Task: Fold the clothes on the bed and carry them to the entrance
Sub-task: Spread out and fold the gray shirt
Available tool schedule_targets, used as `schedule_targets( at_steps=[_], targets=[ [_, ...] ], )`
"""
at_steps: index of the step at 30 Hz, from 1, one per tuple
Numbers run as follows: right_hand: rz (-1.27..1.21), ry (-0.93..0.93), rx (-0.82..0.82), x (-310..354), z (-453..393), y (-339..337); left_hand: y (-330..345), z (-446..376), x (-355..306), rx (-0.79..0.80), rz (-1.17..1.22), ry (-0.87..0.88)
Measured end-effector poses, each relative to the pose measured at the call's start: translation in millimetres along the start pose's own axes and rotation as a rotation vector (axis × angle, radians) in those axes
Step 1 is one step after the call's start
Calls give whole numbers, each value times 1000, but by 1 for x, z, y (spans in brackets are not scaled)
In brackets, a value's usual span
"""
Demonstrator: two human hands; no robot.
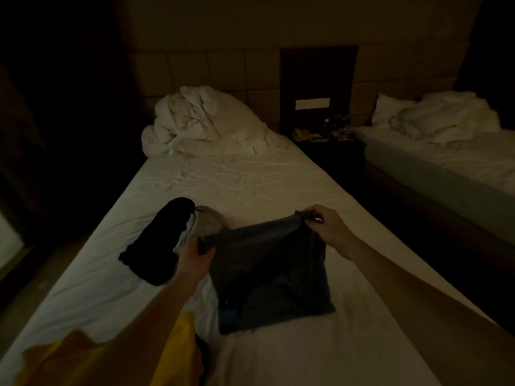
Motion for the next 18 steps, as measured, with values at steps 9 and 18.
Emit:
schedule_targets(
  at_steps=[9, 18],
  targets=[
    [-132, -29, 4, 61, 92, -59, -40, 98, -61, 91, 437, -73],
    [-478, -76, 101, 133, 162, -71, -137, 185, -125, 27, 562, 17]
  ],
)
Point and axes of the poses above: each hand's wrist, its own z-axis away from the middle knuckle, its own y-axis out of the palm, x = y × z, the point moved 8 cm from there along -z, towards the middle knuckle, and after that the axes turned 15 degrees about z, right-handed, at the moved point
